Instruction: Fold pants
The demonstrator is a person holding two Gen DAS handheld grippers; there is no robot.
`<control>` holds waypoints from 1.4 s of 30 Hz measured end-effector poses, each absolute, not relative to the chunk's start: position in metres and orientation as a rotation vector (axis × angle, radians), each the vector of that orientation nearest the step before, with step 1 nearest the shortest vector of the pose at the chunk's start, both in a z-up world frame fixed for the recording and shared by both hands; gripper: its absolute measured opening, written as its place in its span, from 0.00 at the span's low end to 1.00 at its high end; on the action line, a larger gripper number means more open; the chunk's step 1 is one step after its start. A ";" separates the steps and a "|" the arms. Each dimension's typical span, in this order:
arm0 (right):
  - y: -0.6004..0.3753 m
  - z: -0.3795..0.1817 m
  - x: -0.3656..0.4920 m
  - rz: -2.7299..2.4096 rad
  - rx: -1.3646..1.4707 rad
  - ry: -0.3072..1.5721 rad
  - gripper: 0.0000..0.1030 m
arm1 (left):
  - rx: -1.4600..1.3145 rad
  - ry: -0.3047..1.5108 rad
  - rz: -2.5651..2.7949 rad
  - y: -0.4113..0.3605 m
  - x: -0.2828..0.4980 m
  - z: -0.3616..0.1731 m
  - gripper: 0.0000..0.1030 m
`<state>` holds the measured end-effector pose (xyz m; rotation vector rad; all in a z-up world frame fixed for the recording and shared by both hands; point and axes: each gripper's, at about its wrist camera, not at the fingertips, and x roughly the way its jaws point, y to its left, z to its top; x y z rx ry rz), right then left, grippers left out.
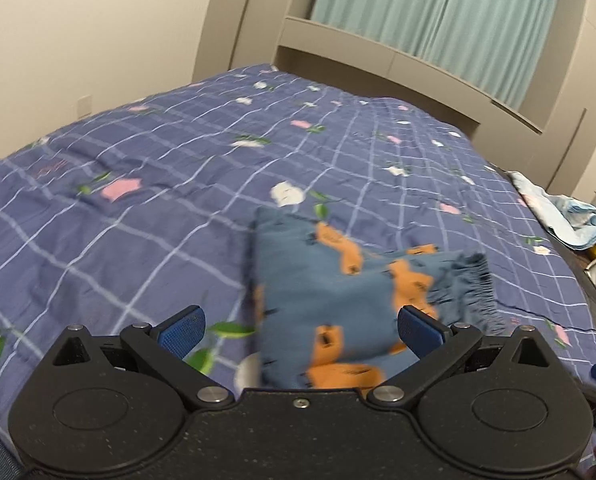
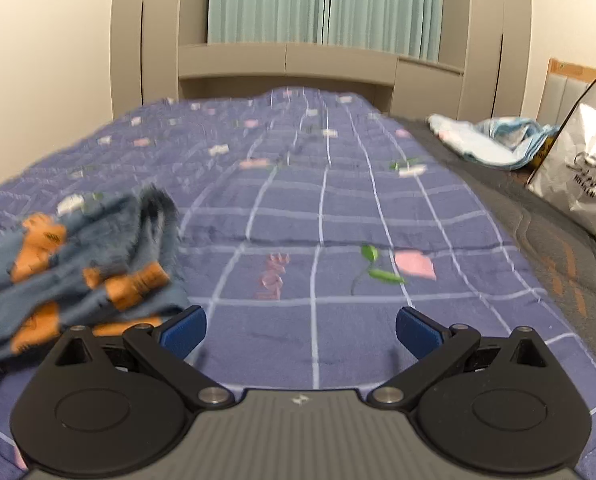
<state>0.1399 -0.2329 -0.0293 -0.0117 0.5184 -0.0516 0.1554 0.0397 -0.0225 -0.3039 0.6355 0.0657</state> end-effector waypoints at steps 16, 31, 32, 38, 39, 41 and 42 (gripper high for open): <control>-0.134 -0.021 0.197 0.097 -0.148 0.612 1.00 | -0.326 0.708 0.031 0.063 0.140 -0.061 0.99; -0.180 -0.038 0.166 0.017 0.000 0.625 1.00 | -0.189 0.721 -0.006 0.049 0.130 -0.065 0.99; -0.180 -0.037 0.165 0.019 0.005 0.622 1.00 | -0.191 0.725 -0.008 0.049 0.129 -0.063 0.99; -0.177 -0.025 0.161 0.037 -0.011 0.562 1.00 | -0.295 0.723 -0.023 0.063 0.128 -0.050 0.99; -0.177 -0.022 0.162 0.038 -0.012 0.545 1.00 | -0.315 0.711 -0.017 0.067 0.130 -0.047 0.99; -0.177 -0.017 0.166 0.047 -0.012 0.519 1.00 | -0.329 0.694 -0.006 0.071 0.137 -0.041 0.99; -0.176 -0.015 0.170 0.054 -0.016 0.514 1.00 | -0.325 0.686 0.002 0.072 0.144 -0.038 0.99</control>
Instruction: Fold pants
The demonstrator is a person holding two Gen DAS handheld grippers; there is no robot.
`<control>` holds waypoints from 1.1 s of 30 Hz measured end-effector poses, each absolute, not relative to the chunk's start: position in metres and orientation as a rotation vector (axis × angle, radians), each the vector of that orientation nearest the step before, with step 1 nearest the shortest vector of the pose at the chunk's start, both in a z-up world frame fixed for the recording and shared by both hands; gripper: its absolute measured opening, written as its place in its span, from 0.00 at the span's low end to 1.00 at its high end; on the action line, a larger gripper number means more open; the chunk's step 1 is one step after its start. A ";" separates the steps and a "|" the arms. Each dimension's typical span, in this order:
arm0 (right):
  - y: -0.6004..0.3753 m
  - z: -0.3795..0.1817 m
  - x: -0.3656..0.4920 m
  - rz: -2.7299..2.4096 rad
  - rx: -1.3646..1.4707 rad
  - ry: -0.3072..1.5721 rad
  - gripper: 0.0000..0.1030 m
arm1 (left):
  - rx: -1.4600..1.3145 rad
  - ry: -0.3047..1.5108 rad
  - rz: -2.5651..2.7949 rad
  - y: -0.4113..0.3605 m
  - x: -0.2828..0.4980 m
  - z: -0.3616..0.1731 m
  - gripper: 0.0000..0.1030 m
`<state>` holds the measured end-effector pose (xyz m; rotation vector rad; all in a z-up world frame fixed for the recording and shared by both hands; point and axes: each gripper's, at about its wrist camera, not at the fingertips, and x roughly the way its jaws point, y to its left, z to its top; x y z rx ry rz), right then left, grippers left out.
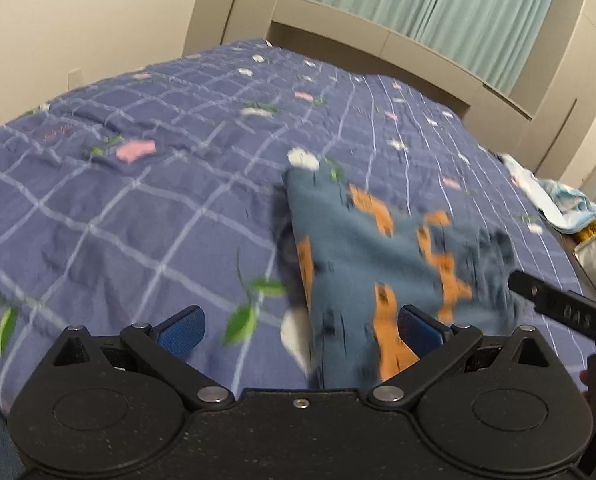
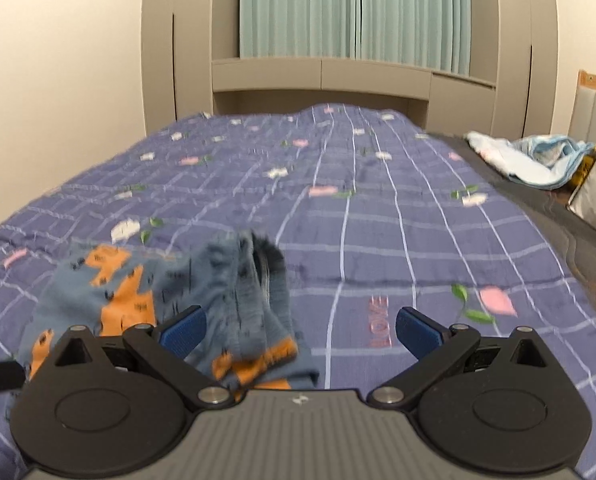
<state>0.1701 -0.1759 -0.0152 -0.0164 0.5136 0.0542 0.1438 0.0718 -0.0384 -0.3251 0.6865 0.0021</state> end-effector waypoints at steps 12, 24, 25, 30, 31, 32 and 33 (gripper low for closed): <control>-0.163 -0.021 0.242 0.054 -0.166 0.521 1.00 | -0.256 0.700 0.059 0.074 0.233 -0.044 0.99; -0.168 -0.038 0.267 0.066 -0.147 0.548 1.00 | -0.274 0.711 0.058 0.077 0.253 -0.056 0.99; -0.169 -0.038 0.266 0.068 -0.142 0.548 1.00 | -0.275 0.710 0.058 0.077 0.253 -0.056 0.99; -0.173 -0.031 0.253 0.068 -0.124 0.535 1.00 | -0.291 0.713 0.068 0.077 0.243 -0.050 0.99; -0.174 -0.031 0.248 0.066 -0.121 0.535 1.00 | -0.294 0.711 0.066 0.076 0.240 -0.048 0.99; -0.174 -0.031 0.245 0.067 -0.120 0.536 1.00 | -0.298 0.706 0.062 0.076 0.235 -0.046 0.99; -0.175 -0.031 0.240 0.068 -0.119 0.539 1.00 | -0.302 0.699 0.056 0.075 0.230 -0.044 0.99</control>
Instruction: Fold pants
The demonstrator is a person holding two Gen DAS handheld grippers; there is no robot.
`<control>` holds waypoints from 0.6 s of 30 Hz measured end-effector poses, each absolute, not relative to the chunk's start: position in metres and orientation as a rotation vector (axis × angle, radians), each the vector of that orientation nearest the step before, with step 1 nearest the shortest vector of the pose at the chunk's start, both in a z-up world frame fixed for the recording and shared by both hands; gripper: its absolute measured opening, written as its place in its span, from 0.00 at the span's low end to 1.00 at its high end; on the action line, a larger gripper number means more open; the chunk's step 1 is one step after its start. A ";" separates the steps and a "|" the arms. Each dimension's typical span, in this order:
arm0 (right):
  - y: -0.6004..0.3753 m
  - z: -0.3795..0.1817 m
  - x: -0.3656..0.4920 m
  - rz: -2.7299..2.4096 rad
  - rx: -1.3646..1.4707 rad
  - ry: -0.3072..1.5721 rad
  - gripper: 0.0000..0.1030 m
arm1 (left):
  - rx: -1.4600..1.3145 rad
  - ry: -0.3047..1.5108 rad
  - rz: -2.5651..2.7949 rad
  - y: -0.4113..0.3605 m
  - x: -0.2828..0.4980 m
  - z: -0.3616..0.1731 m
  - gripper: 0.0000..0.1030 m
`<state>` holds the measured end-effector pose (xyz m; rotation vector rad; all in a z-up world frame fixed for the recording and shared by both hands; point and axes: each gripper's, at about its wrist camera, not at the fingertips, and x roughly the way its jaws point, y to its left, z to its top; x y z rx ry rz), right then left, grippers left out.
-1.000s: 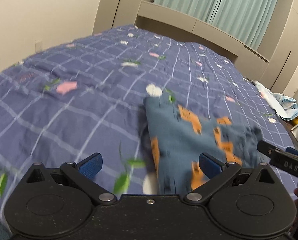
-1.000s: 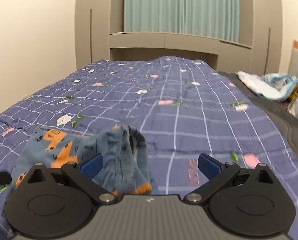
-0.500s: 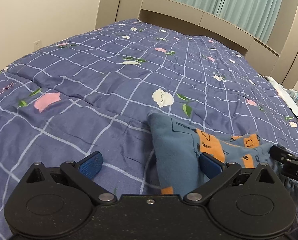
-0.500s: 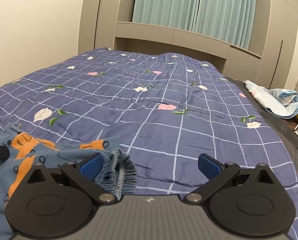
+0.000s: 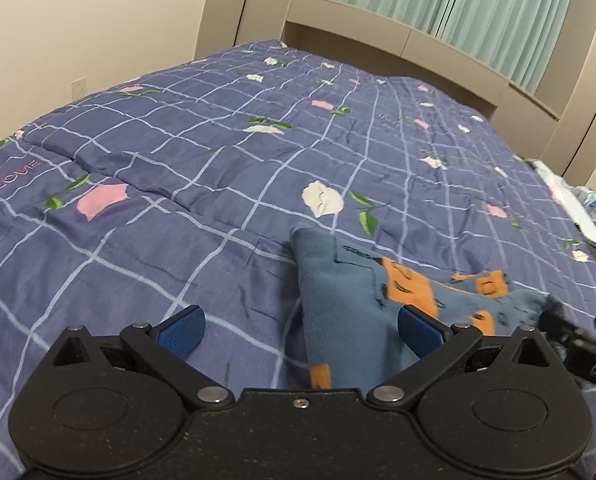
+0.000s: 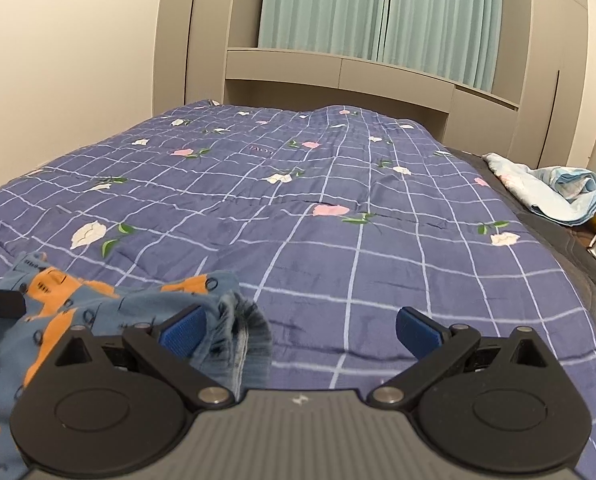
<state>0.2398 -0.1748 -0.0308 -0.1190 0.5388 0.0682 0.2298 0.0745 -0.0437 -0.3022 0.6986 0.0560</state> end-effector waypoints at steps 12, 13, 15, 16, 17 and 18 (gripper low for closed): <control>-0.178 -0.036 0.182 0.089 -0.105 0.549 1.00 | -0.270 0.712 -0.054 0.047 0.173 -0.052 0.99; -0.179 -0.037 0.179 0.089 -0.099 0.551 1.00 | -0.268 0.724 -0.049 0.047 0.171 -0.055 0.99; -0.184 -0.038 0.175 0.088 -0.076 0.552 1.00 | -0.253 0.723 -0.036 0.046 0.166 -0.061 0.99; -0.186 -0.039 0.172 0.088 -0.062 0.553 1.00 | -0.242 0.714 -0.037 0.045 0.163 -0.062 0.99; -0.188 -0.041 0.169 0.087 -0.049 0.553 1.00 | -0.227 0.707 -0.039 0.044 0.160 -0.063 0.99; -0.190 -0.043 0.167 0.087 -0.038 0.554 1.00 | -0.217 0.705 -0.038 0.043 0.158 -0.064 0.99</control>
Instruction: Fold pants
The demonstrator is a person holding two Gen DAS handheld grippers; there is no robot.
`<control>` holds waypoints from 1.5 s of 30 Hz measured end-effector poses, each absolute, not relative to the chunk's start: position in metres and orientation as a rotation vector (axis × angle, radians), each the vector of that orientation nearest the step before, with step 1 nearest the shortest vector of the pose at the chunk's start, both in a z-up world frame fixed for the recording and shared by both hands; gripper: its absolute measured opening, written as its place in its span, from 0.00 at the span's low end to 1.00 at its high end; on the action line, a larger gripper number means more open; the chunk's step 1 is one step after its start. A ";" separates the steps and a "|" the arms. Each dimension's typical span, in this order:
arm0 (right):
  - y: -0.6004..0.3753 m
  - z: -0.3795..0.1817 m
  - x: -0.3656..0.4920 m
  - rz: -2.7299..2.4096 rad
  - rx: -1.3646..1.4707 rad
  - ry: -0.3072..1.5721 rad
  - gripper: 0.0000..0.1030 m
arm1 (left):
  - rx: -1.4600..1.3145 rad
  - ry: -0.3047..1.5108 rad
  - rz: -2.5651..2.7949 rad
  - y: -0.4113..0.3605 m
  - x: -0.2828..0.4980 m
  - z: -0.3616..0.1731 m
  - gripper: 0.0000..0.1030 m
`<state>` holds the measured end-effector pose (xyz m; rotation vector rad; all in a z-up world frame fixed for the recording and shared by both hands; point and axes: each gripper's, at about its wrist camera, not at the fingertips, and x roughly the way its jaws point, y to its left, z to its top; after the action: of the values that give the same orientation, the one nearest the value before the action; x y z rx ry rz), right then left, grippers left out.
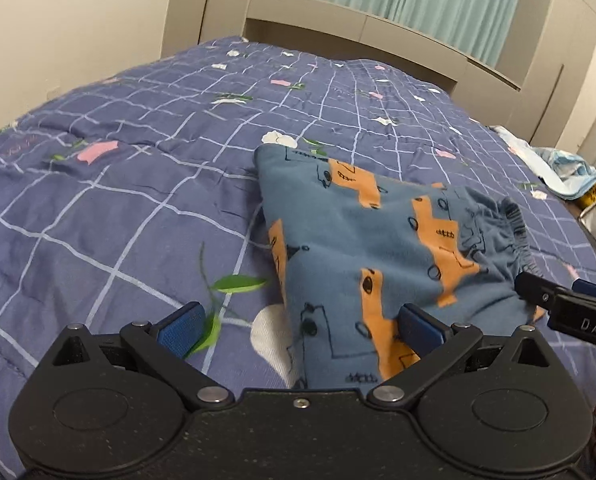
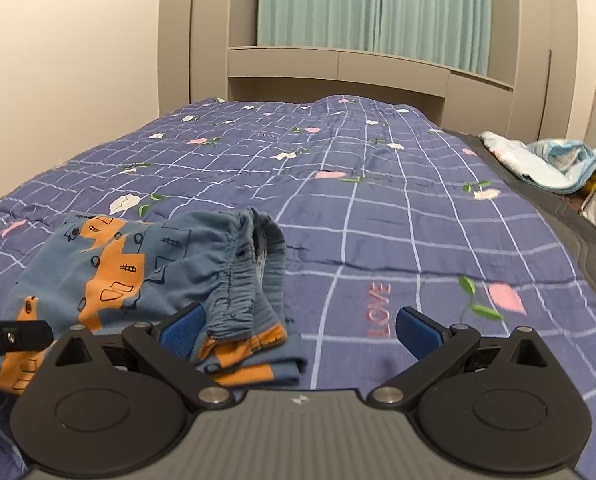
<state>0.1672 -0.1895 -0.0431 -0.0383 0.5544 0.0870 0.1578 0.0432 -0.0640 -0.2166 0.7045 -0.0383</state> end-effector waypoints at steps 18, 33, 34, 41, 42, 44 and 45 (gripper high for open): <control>-0.212 -0.020 0.201 0.346 0.052 0.549 1.00 | -0.407 0.658 -0.060 0.070 0.177 -0.048 0.99; -0.220 -0.051 0.307 0.723 0.287 0.762 1.00 | -0.375 0.646 -0.080 0.063 0.194 -0.068 0.99; -0.222 -0.054 0.311 0.730 0.310 0.768 1.00 | -0.376 0.645 -0.081 0.063 0.194 -0.068 0.99; -0.242 -0.065 0.315 0.785 0.430 0.739 0.99 | -0.359 0.638 -0.080 0.060 0.192 -0.070 0.99; -0.243 -0.066 0.315 0.787 0.435 0.732 0.99 | -0.355 0.638 -0.079 0.060 0.192 -0.070 0.99; -0.242 -0.067 0.315 0.785 0.439 0.725 0.99 | -0.354 0.639 -0.079 0.059 0.192 -0.069 0.99; -0.242 -0.067 0.315 0.783 0.435 0.726 0.99 | -0.355 0.640 -0.079 0.059 0.193 -0.069 0.99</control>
<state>0.3150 -0.2418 -0.0669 0.4350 0.7257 0.7832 0.1926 0.0594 -0.0687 -0.3553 0.6396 -0.0793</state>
